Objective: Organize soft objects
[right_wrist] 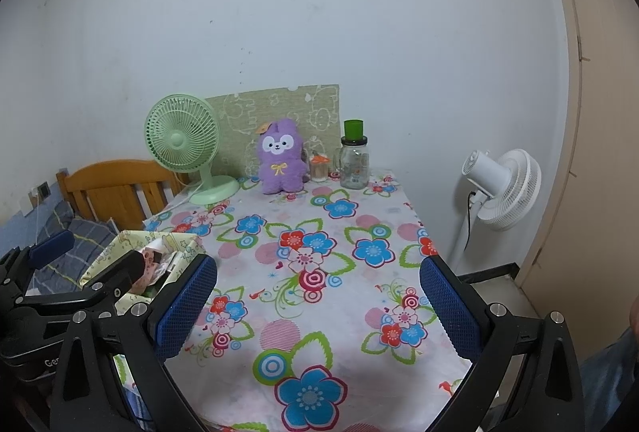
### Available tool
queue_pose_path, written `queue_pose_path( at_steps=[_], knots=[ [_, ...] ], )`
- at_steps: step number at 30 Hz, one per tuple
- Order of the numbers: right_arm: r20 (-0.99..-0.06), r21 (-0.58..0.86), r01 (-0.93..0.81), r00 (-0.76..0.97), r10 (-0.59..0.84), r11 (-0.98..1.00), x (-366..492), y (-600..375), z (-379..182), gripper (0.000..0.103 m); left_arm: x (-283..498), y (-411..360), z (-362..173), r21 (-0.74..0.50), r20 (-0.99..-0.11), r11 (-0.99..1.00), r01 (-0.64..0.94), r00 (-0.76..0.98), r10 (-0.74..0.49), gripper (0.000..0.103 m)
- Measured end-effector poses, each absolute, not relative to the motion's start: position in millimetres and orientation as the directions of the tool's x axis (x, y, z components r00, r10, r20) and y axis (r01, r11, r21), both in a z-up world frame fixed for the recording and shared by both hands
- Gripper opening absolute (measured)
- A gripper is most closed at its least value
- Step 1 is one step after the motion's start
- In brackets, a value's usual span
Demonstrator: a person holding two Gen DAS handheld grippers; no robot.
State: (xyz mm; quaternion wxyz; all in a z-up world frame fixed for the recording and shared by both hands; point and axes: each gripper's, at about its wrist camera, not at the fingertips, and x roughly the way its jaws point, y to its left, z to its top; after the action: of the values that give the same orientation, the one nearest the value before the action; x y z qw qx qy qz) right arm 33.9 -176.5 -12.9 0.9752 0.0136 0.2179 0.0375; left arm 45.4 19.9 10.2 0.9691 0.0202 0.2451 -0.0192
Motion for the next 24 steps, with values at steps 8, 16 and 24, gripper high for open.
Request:
queue_pose_path(
  at_steps=[8,16,24],
  knots=[
    [-0.423,0.043,-0.067,0.903,0.079,0.997,34.0,-176.4,-13.0,0.103,45.9,19.5,10.5,0.032,-0.474,0.999,0.044,0.880,-0.023,0.103],
    [-0.426,0.040,-0.068,0.901,0.079,0.997,34.9,-175.8,-13.1,0.103,45.3,19.1,9.4,0.042,-0.470,0.999,0.032,0.883,-0.009,0.103],
    [-0.427,0.043,-0.071,0.900,0.083,0.997,35.5,-175.0,-12.7,0.103,44.1,19.9,9.4,0.038,-0.469,0.999,0.030,0.883,-0.009,0.103]
  ],
)
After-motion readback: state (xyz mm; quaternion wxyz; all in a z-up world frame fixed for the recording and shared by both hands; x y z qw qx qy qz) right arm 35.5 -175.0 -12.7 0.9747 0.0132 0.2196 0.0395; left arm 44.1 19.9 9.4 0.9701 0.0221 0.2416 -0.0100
